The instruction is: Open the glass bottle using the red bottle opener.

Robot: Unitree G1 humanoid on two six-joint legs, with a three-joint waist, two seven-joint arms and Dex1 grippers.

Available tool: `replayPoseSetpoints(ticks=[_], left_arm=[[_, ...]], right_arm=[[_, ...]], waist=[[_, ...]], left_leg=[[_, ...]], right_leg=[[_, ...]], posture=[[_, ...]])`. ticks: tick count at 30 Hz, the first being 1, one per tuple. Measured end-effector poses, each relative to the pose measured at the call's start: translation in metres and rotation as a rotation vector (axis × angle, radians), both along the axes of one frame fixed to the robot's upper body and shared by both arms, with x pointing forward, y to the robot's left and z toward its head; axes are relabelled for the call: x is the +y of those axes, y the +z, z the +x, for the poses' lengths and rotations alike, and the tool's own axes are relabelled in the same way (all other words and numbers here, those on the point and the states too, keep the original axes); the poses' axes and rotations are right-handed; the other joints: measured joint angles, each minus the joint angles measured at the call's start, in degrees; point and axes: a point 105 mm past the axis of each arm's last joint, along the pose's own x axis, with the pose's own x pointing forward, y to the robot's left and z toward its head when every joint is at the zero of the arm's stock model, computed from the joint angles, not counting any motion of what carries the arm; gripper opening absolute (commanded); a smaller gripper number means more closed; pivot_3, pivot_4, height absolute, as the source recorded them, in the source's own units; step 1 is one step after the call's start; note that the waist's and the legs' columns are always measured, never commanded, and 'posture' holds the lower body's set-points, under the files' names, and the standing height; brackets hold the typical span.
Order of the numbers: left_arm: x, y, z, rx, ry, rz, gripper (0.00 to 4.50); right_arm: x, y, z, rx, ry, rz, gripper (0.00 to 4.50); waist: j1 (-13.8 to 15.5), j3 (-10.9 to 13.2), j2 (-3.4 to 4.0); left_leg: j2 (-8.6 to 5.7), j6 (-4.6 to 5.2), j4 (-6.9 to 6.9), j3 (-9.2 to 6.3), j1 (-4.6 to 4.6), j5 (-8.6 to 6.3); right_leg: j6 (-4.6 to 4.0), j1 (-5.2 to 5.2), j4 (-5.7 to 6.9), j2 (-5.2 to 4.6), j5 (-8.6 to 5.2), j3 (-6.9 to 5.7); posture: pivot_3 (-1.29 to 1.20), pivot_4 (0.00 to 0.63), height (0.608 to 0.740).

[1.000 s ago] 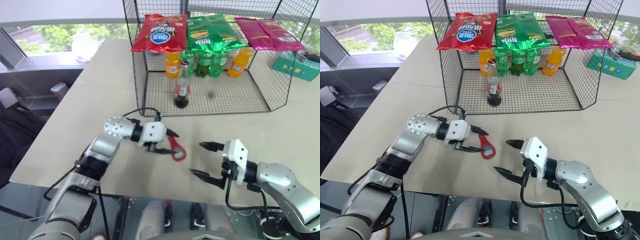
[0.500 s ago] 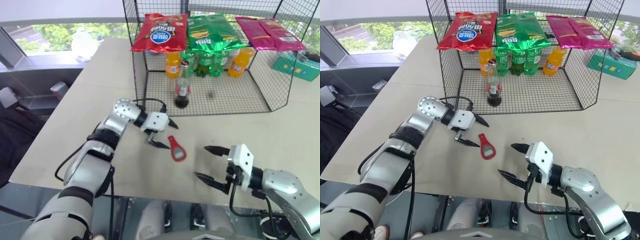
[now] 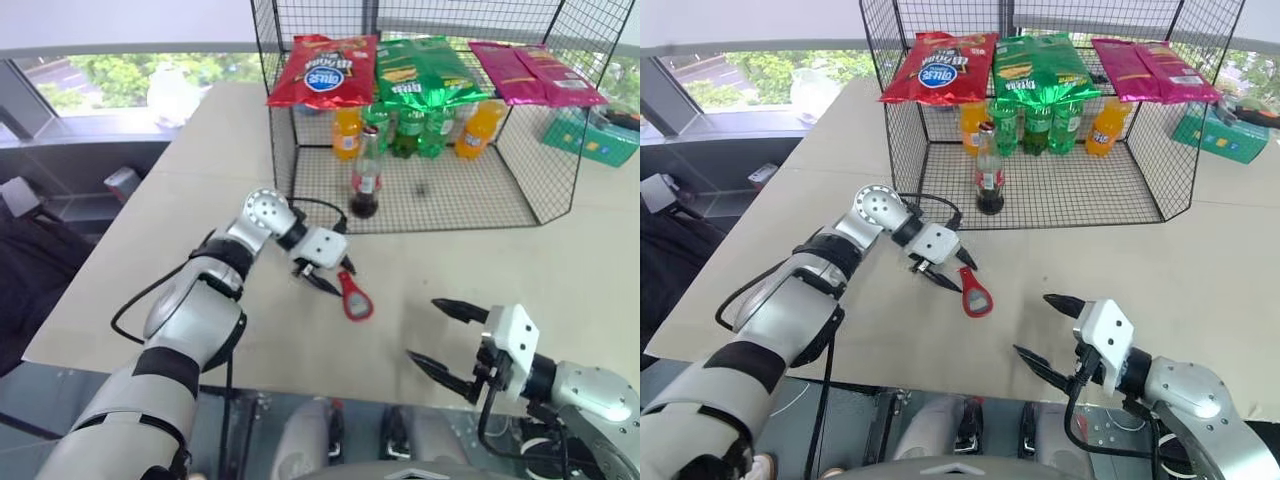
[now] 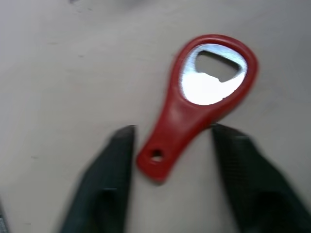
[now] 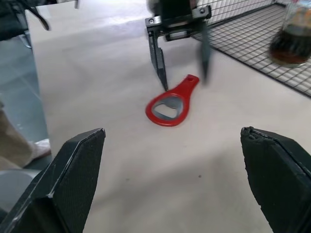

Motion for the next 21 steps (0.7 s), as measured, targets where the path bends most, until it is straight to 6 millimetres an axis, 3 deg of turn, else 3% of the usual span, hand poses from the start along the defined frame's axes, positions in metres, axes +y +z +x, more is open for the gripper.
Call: replayPoseSetpoints(ticks=[2,8,12,18,21], left_arm=[[0.002,0.0,0.0,0.018,0.027,-0.001,0.08],[0.016,0.002,-0.014,0.168,0.099,-0.027,0.04],[0.018,0.004,-0.04,0.361,0.134,-0.14,0.04],[-0.012,0.054,-0.065,0.585,0.167,-0.495,0.04],[-0.028,0.07,-0.07,0.665,0.226,-0.645,0.04]], right_arm=[[-0.001,0.0,0.0,-0.002,-0.004,-0.002,4.5],[-0.001,0.003,0.003,-0.023,-0.013,-0.005,4.5],[0.003,0.01,0.011,-0.054,-0.027,0.02,4.5],[0.022,0.018,0.022,0.079,-0.039,0.228,4.5],[0.028,0.028,0.025,0.12,-0.024,0.32,4.5]], waist=[[-0.08,-0.05,-0.06],[-1.55,-0.04,-0.13],[-1.47,0.07,-0.15],[-0.2,0.17,-0.19],[-0.09,0.17,-0.18]], left_leg=[[0.01,0.0,0.01,-0.04,0.01,0.0],[0.03,-0.3,-0.08,0.01,-0.18,0.12],[0.01,-0.39,-0.15,0.04,-0.29,0.06],[0.0,-0.36,0.0,-0.07,-0.22,0.07],[0.0,-0.35,0.0,-0.1,-0.17,0.07]], right_leg=[[0.0,0.0,0.01,0.0,0.0,0.0],[-0.17,-0.14,0.01,0.08,-0.1,0.07],[-0.4,-0.29,-0.02,0.08,-0.08,0.11],[-0.2,-0.09,-0.02,0.0,-0.18,0.1],[-0.19,-0.04,0.0,-0.01,-0.18,0.1]], posture=[[0.0,0.15,0.74],[0.0,0.15,0.74],[0.0,0.15,0.74],[0.0,0.15,0.74],[0.0,0.15,0.74]])
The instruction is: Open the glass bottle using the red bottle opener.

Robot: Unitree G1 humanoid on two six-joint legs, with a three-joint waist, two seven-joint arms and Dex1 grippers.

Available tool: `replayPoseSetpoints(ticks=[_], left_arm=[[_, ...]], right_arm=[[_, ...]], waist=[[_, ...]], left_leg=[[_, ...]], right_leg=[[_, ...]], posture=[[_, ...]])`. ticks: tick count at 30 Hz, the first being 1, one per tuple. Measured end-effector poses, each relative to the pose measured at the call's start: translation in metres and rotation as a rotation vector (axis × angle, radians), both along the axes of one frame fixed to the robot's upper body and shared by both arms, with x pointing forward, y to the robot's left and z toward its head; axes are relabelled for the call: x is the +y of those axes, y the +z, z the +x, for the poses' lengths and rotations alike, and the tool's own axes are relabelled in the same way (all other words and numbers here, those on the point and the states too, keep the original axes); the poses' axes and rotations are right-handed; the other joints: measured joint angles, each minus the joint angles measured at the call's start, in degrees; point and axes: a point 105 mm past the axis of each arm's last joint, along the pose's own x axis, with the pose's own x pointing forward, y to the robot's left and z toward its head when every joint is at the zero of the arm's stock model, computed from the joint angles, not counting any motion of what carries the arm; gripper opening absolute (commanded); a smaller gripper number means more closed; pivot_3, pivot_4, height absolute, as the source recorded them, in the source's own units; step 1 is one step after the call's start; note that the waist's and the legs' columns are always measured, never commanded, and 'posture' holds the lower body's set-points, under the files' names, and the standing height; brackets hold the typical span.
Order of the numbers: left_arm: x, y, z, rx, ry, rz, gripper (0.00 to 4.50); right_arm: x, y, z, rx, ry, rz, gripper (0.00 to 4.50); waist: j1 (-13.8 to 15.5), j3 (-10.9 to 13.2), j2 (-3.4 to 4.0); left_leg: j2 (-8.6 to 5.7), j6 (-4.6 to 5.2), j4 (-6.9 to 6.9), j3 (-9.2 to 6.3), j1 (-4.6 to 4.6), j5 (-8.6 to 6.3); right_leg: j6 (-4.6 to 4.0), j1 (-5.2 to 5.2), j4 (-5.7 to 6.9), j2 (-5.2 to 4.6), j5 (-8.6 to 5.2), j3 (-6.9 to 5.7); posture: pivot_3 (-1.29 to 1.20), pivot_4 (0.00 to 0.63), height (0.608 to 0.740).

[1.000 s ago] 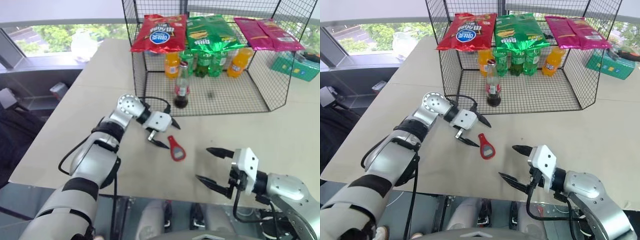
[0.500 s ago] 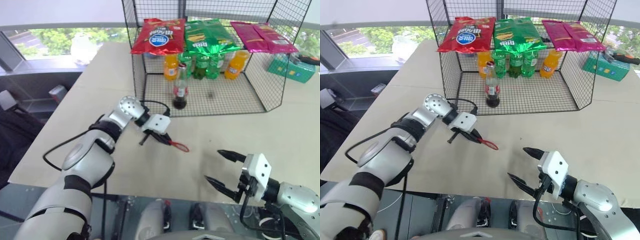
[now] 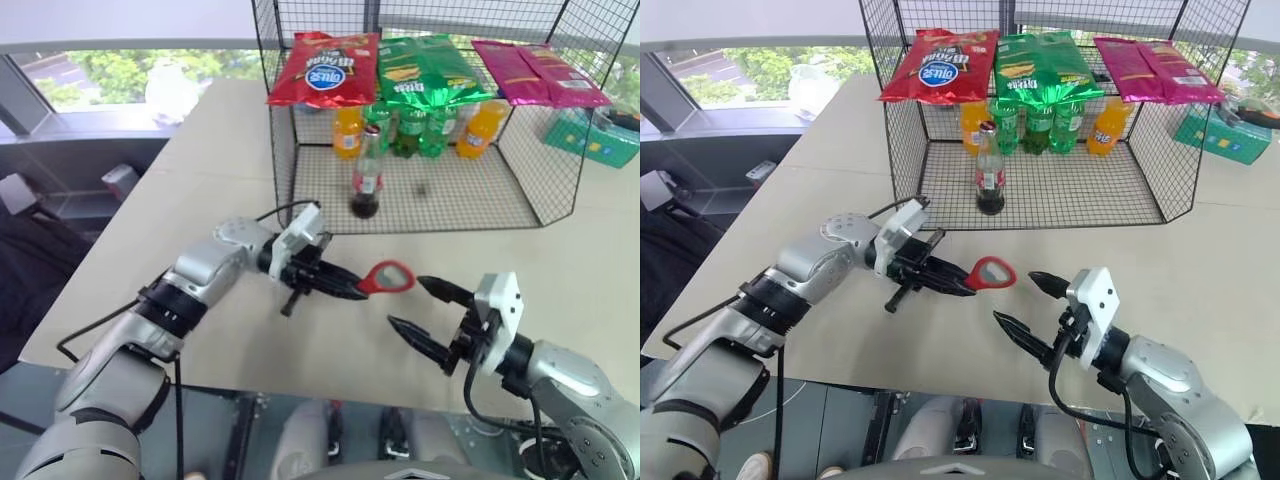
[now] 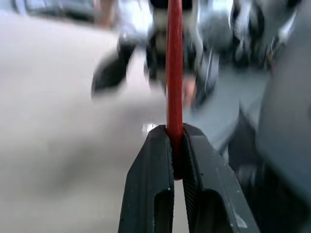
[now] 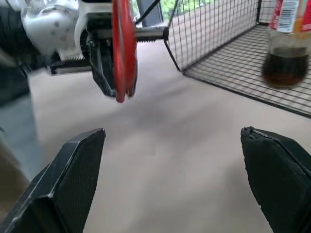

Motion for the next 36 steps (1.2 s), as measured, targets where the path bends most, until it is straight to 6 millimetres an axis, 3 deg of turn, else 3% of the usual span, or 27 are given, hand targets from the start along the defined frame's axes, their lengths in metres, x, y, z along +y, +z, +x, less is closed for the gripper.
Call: replayPoseSetpoints(ticks=[3,6,10,18,21,23,29,32,36], left_arm=[[-0.019,0.007,-0.006,0.079,0.062,-0.102,0.04],[-0.027,0.012,-0.006,0.117,0.137,-0.157,0.0],[-0.034,0.017,-0.01,0.141,0.163,-0.19,0.0],[-0.027,0.024,-0.006,0.137,0.202,-0.204,0.0],[-0.028,0.025,-0.006,0.145,0.199,-0.209,0.0],[-0.028,0.025,-0.006,0.145,0.201,-0.212,0.0],[-0.025,0.028,-0.008,0.144,0.189,-0.221,0.0],[-0.025,0.026,-0.008,0.138,0.197,-0.201,1.15],[-0.026,0.024,-0.011,0.136,0.196,-0.186,3.02]], right_arm=[[0.004,0.017,0.005,-0.006,0.022,0.09,4.5],[0.007,0.032,0.006,-0.003,0.056,0.164,3.6],[0.007,0.054,0.01,-0.034,0.083,0.245,1.89],[-0.001,0.059,0.015,0.004,0.078,0.28,1.89],[-0.001,0.059,0.016,0.008,0.081,0.281,1.04],[-0.002,0.059,0.016,0.014,0.085,0.281,0.09],[-0.001,0.061,0.015,0.009,0.109,0.293,0.04],[-0.001,0.06,0.017,0.011,0.106,0.286,0.0],[-0.001,0.06,0.021,0.008,0.096,0.279,0.0]], waist=[[0.0,0.0,0.0],[0.0,0.0,0.02],[-0.01,0.0,0.02],[0.04,0.0,0.02],[0.04,0.0,0.02],[0.04,0.0,0.02],[0.03,0.0,0.03],[0.03,0.0,0.02],[0.01,0.01,0.03]], left_leg=[[0.0,-0.01,-0.01,-0.01,0.01,0.01],[-0.01,-0.03,-0.03,0.0,0.02,0.02],[-0.01,-0.03,-0.03,0.03,0.03,0.02],[-0.02,-0.03,-0.04,0.05,0.04,0.01],[-0.02,-0.03,-0.05,0.05,0.04,0.02],[-0.02,-0.03,-0.05,0.06,0.04,0.01],[-0.02,-0.03,-0.06,0.06,0.04,0.01],[-0.02,-0.03,-0.06,0.06,0.04,0.01],[-0.02,-0.03,-0.09,0.06,0.03,0.01]], right_leg=[[-0.01,0.0,0.04,0.02,0.01,-0.01],[-0.17,0.01,0.05,0.05,0.1,-0.01],[-0.21,0.01,0.04,0.06,0.12,-0.01],[-0.21,0.03,0.03,0.06,0.12,-0.01],[-0.21,0.02,0.03,0.06,0.12,-0.01],[-0.21,0.03,0.03,0.06,0.12,-0.01],[-0.21,0.02,0.03,0.06,0.12,-0.01],[-0.21,0.02,0.02,0.06,0.12,-0.01],[-0.21,0.02,0.0,0.05,0.12,-0.01]], posture=[[0.0,0.15,0.74],[0.0,0.15,0.74],[0.0,0.15,0.74],[0.0,0.15,0.74],[0.0,0.15,0.74],[0.0,0.15,0.74],[0.0,0.15,0.74],[0.0,0.15,0.74],[0.0,0.15,0.74]])
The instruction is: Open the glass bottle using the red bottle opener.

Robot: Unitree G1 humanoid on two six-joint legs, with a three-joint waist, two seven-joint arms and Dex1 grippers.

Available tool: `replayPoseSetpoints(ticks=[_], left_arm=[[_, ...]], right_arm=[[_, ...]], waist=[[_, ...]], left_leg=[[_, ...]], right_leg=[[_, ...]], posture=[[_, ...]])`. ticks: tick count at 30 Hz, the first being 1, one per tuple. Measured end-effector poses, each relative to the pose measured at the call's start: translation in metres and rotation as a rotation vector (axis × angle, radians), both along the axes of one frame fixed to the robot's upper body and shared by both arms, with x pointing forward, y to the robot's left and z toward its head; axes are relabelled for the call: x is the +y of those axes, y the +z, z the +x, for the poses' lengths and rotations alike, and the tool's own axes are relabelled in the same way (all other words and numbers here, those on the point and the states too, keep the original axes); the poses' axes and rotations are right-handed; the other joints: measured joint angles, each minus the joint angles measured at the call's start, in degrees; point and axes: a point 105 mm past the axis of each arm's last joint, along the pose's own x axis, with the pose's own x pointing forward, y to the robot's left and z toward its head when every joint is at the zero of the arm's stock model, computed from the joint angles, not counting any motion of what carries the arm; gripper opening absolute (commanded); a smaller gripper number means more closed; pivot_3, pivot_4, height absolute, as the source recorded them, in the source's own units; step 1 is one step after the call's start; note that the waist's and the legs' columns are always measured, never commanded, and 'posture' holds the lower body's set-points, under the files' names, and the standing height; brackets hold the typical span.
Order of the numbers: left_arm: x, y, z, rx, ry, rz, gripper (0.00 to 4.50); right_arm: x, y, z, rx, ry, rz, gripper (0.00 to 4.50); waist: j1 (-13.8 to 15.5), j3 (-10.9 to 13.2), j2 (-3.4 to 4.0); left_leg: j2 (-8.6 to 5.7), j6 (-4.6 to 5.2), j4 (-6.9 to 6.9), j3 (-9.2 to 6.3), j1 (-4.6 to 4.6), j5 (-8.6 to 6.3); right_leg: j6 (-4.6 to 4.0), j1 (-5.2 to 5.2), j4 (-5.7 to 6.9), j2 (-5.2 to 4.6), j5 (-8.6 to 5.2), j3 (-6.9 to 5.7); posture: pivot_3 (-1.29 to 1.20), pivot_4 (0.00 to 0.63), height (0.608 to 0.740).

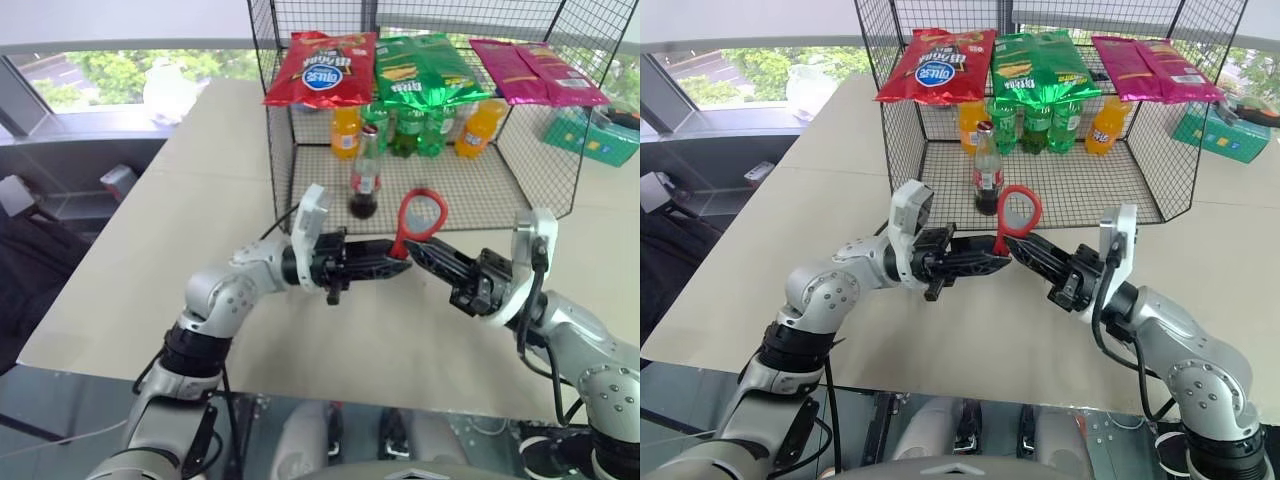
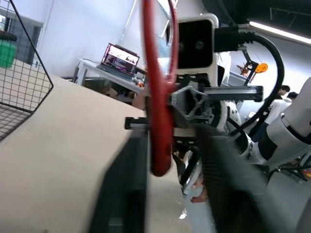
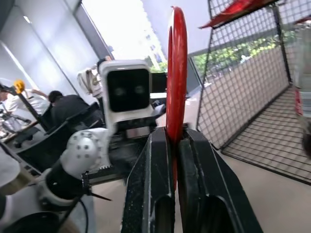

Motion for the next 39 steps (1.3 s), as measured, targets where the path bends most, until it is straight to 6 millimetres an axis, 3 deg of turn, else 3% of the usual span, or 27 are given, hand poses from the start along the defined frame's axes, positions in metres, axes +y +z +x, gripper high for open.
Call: replayPoseSetpoints(ticks=[3,10,14,18,21,24,28,29,35,38,39], left_arm=[[0.002,-0.003,-0.003,0.013,0.006,0.022,4.37],[0.028,-0.01,0.005,0.03,0.143,0.054,4.37],[0.039,0.01,0.024,0.009,0.251,-0.011,4.37],[0.035,0.019,0.023,-0.016,0.218,-0.022,4.37],[0.03,0.016,0.018,-0.003,0.165,-0.009,3.6],[0.026,0.017,0.015,-0.002,0.12,-0.008,1.98],[0.023,0.02,0.013,-0.001,0.075,-0.017,0.26],[0.021,0.02,0.013,-0.001,0.068,-0.017,0.03],[0.022,0.021,0.015,0.015,0.053,-0.035,0.03],[0.021,0.023,0.016,0.018,0.052,-0.044,0.0],[0.017,0.025,0.015,0.018,0.035,-0.059,0.0]], right_arm=[[0.0,0.002,0.002,-0.008,-0.003,0.003,0.0],[-0.003,0.001,0.005,-0.012,-0.013,-0.004,0.0],[-0.002,-0.011,0.005,-0.055,0.008,-0.175,0.0],[0.006,-0.022,0.001,-0.068,0.062,-0.241,0.0],[0.01,-0.023,0.0,-0.087,0.088,-0.268,0.0],[0.013,-0.021,-0.001,-0.106,0.111,-0.275,0.0],[0.014,-0.021,-0.001,-0.115,0.114,-0.281,0.0],[0.014,-0.02,-0.001,-0.119,0.117,-0.281,0.0],[0.016,-0.019,-0.001,-0.116,0.128,-0.271,0.0],[0.019,-0.019,0.0,-0.092,0.145,-0.246,1.13],[0.024,-0.021,-0.002,-0.077,0.169,-0.244,1.79]], waist=[[0.0,0.0,0.01],[0.08,0.04,0.06],[0.2,0.04,0.04],[0.03,0.05,0.06],[0.0,0.06,0.06],[0.05,0.06,0.06],[0.09,0.06,0.06],[0.07,0.06,0.06],[0.02,0.07,0.06],[0.03,0.07,0.06],[0.08,0.07,0.06]], left_leg=[[0.0,0.0,-0.02,0.0,0.01,0.0],[0.0,0.0,-0.03,-0.01,0.0,0.0],[-0.01,0.01,-0.03,0.0,-0.02,-0.01],[-0.01,0.0,-0.07,0.02,-0.01,-0.01],[-0.01,-0.01,-0.08,0.02,-0.01,0.0],[-0.01,-0.01,-0.07,0.02,-0.01,0.0],[-0.01,-0.01,-0.07,0.02,-0.02,-0.01],[-0.01,-0.01,-0.07,0.02,-0.02,0.0],[-0.01,-0.01,-0.07,0.02,-0.01,0.0],[-0.01,-0.01,-0.07,0.02,-0.01,0.0],[-0.01,-0.01,-0.07,0.01,-0.02,0.0]], right_leg=[[0.0,0.0,0.0,0.0,0.0,0.0],[0.03,-0.01,-0.02,-0.03,-0.02,0.0],[0.17,-0.01,-0.07,-0.04,-0.1,-0.01],[0.12,-0.02,-0.05,-0.02,-0.07,-0.01],[0.0,-0.03,-0.05,-0.02,0.0,-0.01],[0.09,-0.02,-0.05,-0.03,-0.05,-0.01],[0.12,-0.02,-0.06,-0.03,-0.07,-0.01],[0.11,-0.02,-0.06,-0.03,-0.06,-0.01],[0.07,-0.02,-0.06,-0.03,-0.04,-0.01],[0.08,-0.02,-0.05,-0.03,-0.04,-0.01],[0.07,-0.02,-0.06,-0.04,-0.04,-0.01]], posture=[[0.0,0.15,0.74],[0.0,0.15,0.74],[0.0,0.15,0.74],[0.0,0.15,0.74],[0.0,0.15,0.74],[0.0,0.15,0.74],[0.0,0.15,0.74],[0.0,0.15,0.74],[0.0,0.15,0.74],[0.0,0.15,0.74],[0.0,0.15,0.74]])
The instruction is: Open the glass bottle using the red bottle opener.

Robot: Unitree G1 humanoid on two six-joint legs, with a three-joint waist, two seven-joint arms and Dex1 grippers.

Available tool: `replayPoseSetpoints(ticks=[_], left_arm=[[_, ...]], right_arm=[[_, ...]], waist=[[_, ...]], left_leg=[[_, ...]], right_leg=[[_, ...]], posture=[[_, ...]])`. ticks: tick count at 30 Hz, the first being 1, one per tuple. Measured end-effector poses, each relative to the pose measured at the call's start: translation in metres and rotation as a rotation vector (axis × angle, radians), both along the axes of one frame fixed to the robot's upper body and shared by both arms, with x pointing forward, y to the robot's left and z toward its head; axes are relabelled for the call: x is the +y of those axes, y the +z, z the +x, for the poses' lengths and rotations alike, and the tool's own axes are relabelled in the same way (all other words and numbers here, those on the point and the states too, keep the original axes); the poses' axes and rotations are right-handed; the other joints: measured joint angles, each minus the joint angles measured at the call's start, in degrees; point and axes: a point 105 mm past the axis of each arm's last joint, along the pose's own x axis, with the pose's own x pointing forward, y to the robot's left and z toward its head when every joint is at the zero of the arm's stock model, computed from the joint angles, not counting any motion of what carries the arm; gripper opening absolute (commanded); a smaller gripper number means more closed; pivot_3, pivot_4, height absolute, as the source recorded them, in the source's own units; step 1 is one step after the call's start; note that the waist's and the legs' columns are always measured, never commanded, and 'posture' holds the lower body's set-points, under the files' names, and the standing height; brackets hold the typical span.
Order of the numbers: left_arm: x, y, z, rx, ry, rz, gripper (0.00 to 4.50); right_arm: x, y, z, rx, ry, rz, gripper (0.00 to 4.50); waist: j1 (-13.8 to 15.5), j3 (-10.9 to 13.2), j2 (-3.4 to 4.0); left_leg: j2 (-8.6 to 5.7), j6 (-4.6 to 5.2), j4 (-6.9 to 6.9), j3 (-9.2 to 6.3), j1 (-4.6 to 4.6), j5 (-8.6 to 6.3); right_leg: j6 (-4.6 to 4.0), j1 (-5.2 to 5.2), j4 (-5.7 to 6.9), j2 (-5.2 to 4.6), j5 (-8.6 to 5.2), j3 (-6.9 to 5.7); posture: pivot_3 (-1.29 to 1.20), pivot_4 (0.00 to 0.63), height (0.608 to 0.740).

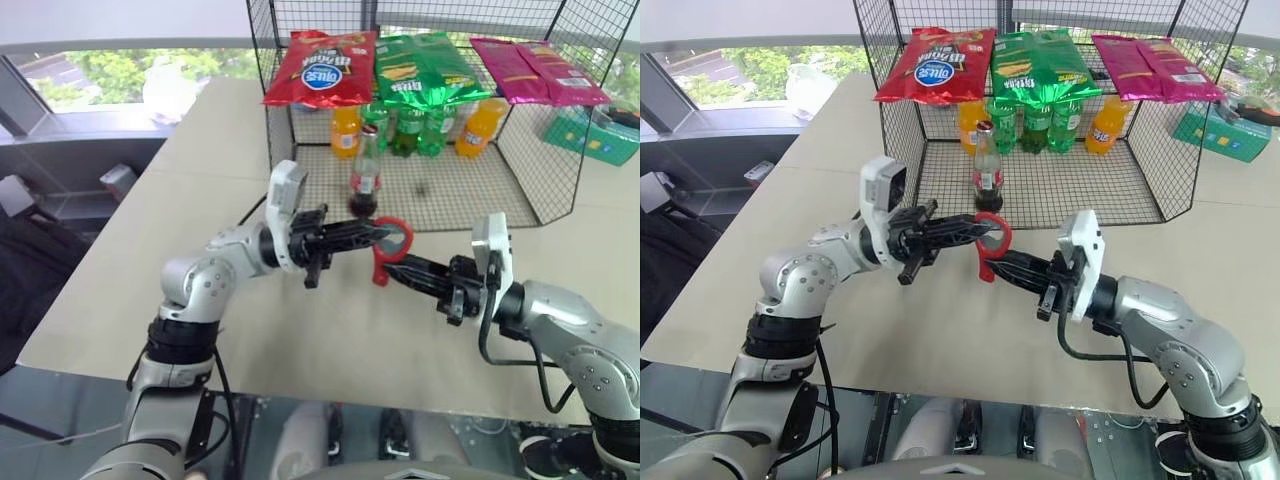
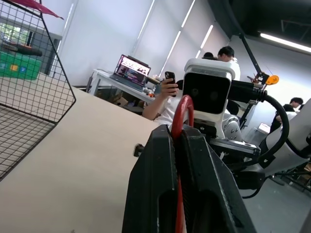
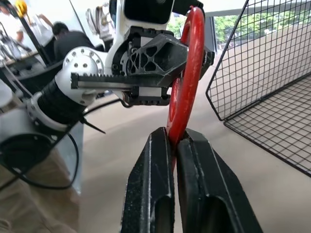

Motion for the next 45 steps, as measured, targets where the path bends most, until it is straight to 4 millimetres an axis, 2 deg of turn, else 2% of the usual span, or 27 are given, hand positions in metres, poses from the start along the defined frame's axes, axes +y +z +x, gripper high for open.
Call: replayPoseSetpoints(ticks=[1,7,11,16,18,19,23,24,25,26,27,29,32,39,45], left_arm=[[-0.001,0.0,0.0,0.002,-0.004,-0.005,0.0],[-0.004,0.001,-0.001,0.004,-0.009,-0.017,0.0],[-0.005,0.003,-0.004,-0.013,-0.02,-0.018,0.0],[-0.006,0.002,-0.005,-0.016,-0.015,-0.02,0.0],[-0.008,0.001,-0.005,-0.024,-0.01,-0.021,0.71],[-0.007,0.0,-0.004,-0.021,-0.001,-0.017,0.93],[0.0,0.001,-0.002,-0.037,0.047,0.005,2.92],[0.003,0.0,0.0,-0.044,0.081,0.014,3.35],[0.006,-0.002,0.002,-0.045,0.108,0.019,3.48],[0.01,-0.006,0.007,-0.048,0.163,0.034,4.16],[0.016,-0.012,0.014,-0.051,0.252,0.058,4.47],[0.025,-0.027,0.038,-0.071,0.47,0.119,4.47],[0.02,-0.038,0.074,-0.16,0.733,0.212,4.47],[-0.005,-0.031,0.109,-0.246,0.917,0.245,4.47],[-0.004,-0.026,0.134,-0.257,1.007,0.292,4.47]], right_arm=[[0.003,0.0,-0.001,0.004,0.009,0.009,1.96],[0.009,0.003,-0.001,0.051,0.038,0.052,1.96],[0.008,0.005,0.004,0.062,0.018,0.073,0.12],[0.006,0.003,0.005,0.077,0.016,0.074,0.02],[0.004,0.003,0.005,0.078,0.012,0.074,0.0],[0.004,0.002,0.004,0.08,0.017,0.074,0.0],[-0.001,-0.008,0.002,0.102,0.007,0.06,0.0],[-0.006,-0.013,0.004,0.114,-0.02,0.052,0.0],[-0.012,-0.017,0.006,0.122,-0.049,0.046,0.0],[-0.022,-0.023,0.009,0.133,-0.098,0.035,0.0],[-0.038,-0.033,0.013,0.155,-0.168,0.012,0.0],[-0.065,-0.048,0.018,0.195,-0.287,-0.021,0.0],[-0.076,-0.041,0.02,0.16,-0.338,-0.012,0.0],[-0.079,-0.032,0.023,0.12,-0.368,-0.01,0.0],[-0.076,-0.024,0.021,0.082,-0.364,-0.026,0.0]], waist=[[-0.02,0.0,0.0],[-0.05,0.01,0.01],[-0.06,0.01,0.01],[-0.06,0.02,0.02],[-0.05,0.02,0.02],[-0.05,0.02,0.02],[-0.07,0.02,0.03],[-0.06,0.02,0.03],[-0.03,0.02,0.03],[0.02,0.02,0.03],[0.2,0.02,0.03],[0.6,0.06,0.02],[1.1,0.07,0.01],[1.3,0.08,-0.01],[1.36,0.12,-0.06]], left_leg=[[0.0,0.0,0.0,0.0,0.0,0.0],[0.0,0.0,0.0,0.0,0.0,0.0],[0.0,0.0,-0.01,0.0,0.0,0.0],[0.0,0.0,-0.02,0.0,-0.01,0.0],[0.0,0.0,-0.02,0.0,-0.01,0.0],[0.0,0.0,-0.02,0.0,-0.01,0.0],[0.0,0.0,-0.06,0.0,0.0,0.0],[0.0,0.0,-0.07,0.0,-0.01,-0.01],[0.0,0.0,-0.08,0.0,0.0,-0.01],[0.0,0.0,-0.08,0.0,-0.01,-0.01],[-0.01,0.01,-0.09,0.0,-0.01,-0.01],[-0.02,0.01,-0.08,0.0,-0.05,-0.01],[-0.02,0.02,-0.09,0.0,-0.03,-0.01],[0.0,0.01,-0.12,0.03,-0.03,-0.01],[-0.01,0.01,-0.12,0.04,-0.09,-0.01]], right_leg=[[0.0,0.0,0.0,0.0,0.0,0.0],[-0.07,0.0,0.0,0.0,0.04,0.0],[-0.08,0.0,-0.01,0.0,0.04,0.0],[-0.07,-0.01,-0.01,-0.01,0.04,0.0],[-0.07,-0.01,-0.02,-0.01,0.04,0.0],[-0.07,-0.01,-0.02,-0.01,0.04,0.0],[-0.04,-0.02,-0.02,0.0,0.02,0.0],[-0.04,-0.02,-0.04,-0.01,0.02,0.0],[-0.04,-0.01,-0.06,-0.01,0.02,0.0],[-0.04,0.0,-0.09,-0.01,0.02,0.0],[-0.04,0.01,-0.11,-0.03,0.03,0.0],[-0.04,0.0,-0.14,-0.03,0.04,0.0],[0.13,0.0,-0.11,-0.02,-0.03,0.0],[-0.01,-0.03,-0.09,0.0,0.04,-0.01],[0.01,-0.06,-0.13,-0.01,0.04,-0.06]], posture=[[0.0,0.15,0.74],[0.0,0.15,0.74],[0.0,0.15,0.74],[0.0,0.15,0.74],[0.0,0.15,0.74],[0.0,0.15,0.74],[0.0,0.15,0.74],[0.0,0.15,0.74],[0.0,0.15,0.74],[0.0,0.15,0.74],[0.0,0.15,0.74],[0.0,0.15,0.74],[0.0,0.15,0.74],[0.0,0.15,0.74],[0.0,0.15,0.74]])
